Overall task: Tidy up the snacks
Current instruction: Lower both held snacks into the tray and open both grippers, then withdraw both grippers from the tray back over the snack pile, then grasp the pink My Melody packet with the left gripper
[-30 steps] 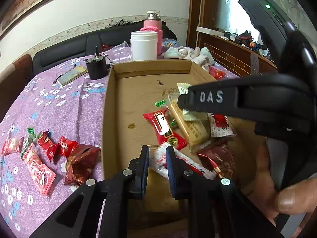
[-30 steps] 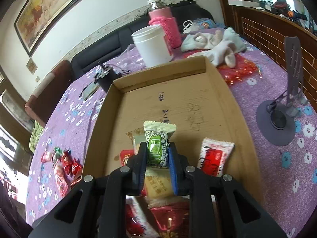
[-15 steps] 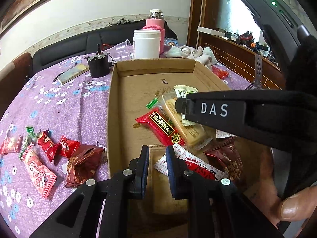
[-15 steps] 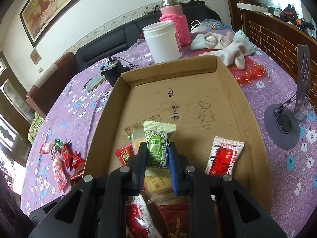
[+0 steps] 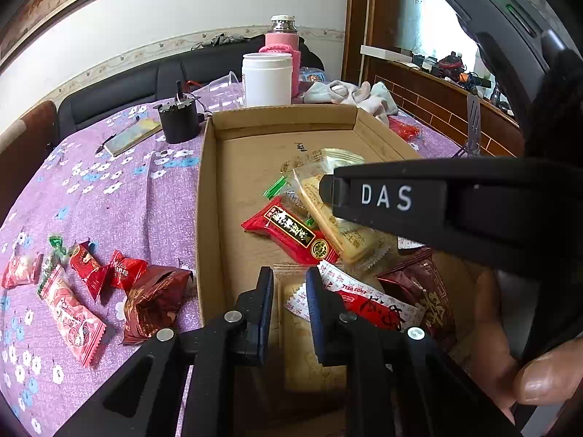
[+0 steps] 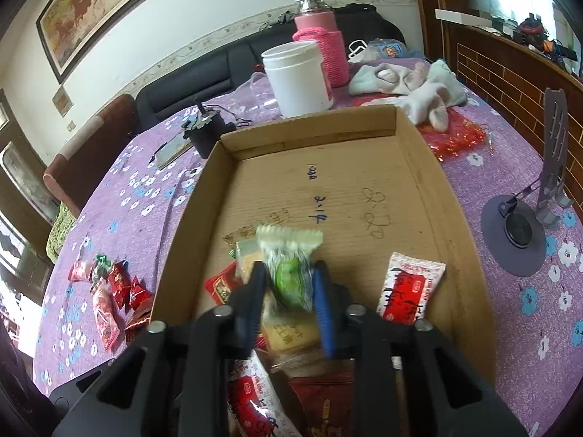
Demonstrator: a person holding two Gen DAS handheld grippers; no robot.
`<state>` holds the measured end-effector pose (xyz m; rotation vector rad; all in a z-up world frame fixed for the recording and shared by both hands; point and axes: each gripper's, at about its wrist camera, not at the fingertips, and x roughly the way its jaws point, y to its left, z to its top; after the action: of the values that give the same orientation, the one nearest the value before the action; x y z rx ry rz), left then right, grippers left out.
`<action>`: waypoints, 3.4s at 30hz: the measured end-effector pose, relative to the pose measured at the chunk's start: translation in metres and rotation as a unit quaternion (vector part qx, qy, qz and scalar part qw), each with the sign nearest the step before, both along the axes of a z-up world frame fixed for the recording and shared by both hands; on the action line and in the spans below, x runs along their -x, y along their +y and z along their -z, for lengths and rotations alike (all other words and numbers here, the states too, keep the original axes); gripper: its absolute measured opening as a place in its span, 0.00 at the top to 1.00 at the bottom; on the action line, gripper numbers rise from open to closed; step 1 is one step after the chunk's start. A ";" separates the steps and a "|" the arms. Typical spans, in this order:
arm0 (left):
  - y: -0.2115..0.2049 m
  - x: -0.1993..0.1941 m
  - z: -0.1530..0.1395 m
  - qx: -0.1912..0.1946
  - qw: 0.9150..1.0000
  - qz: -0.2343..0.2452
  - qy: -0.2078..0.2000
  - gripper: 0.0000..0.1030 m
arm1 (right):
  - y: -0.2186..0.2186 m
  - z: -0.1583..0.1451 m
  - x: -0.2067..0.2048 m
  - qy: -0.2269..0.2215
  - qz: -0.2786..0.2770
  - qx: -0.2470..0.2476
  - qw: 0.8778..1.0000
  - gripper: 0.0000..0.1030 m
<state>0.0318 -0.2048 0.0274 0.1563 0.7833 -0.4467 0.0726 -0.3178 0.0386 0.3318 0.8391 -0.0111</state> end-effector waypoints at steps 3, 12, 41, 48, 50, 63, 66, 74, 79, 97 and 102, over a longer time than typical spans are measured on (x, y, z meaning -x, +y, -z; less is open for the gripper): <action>-0.001 0.002 -0.001 0.002 1.000 0.007 0.000 0.66 | -0.002 -0.003 0.002 -0.007 0.003 -0.005 1.000 0.66; 0.002 0.005 -0.006 0.005 1.000 0.007 -0.006 0.50 | -0.007 -0.012 0.008 -0.027 0.018 -0.015 0.999 0.54; 0.040 -0.001 -0.040 0.043 0.995 -0.060 -0.062 0.48 | -0.003 -0.031 0.025 -0.086 0.041 -0.003 0.995 0.54; 0.099 0.000 -0.064 0.046 0.992 -0.118 -0.027 0.48 | 0.016 -0.036 0.030 -0.105 0.002 -0.006 0.995 0.54; 0.121 0.001 -0.069 0.041 0.989 -0.140 -0.027 0.43 | 0.029 -0.036 0.031 -0.103 -0.029 -0.009 0.994 0.54; 0.260 -0.088 -0.057 -0.017 0.981 -0.192 0.022 0.38 | 0.182 0.006 0.057 0.005 -0.403 -0.026 0.915 0.53; 0.274 -0.123 -0.044 -0.018 0.981 -0.188 0.036 0.38 | 0.179 0.007 0.052 0.009 -0.399 -0.037 0.916 0.53; 0.288 -0.172 -0.005 -0.004 0.979 -0.172 0.109 0.45 | 0.175 0.010 0.051 0.007 -0.384 -0.031 0.923 0.53; 0.291 -0.154 0.005 -0.002 0.979 -0.153 0.136 0.47 | 0.176 0.011 0.051 0.007 -0.383 -0.027 0.923 0.53; 0.272 0.015 -0.019 -0.019 0.990 0.008 0.140 0.40 | 0.172 0.007 0.055 -0.002 -0.368 -0.027 0.930 0.53; 0.304 0.049 -0.031 0.063 0.985 -0.086 0.139 0.33 | 0.171 0.007 0.055 -0.003 -0.362 -0.029 0.932 0.53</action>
<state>-0.0168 0.0994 0.0583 -0.0937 1.0297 -0.3568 0.0179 -0.1464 0.0318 0.0596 0.9171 0.7052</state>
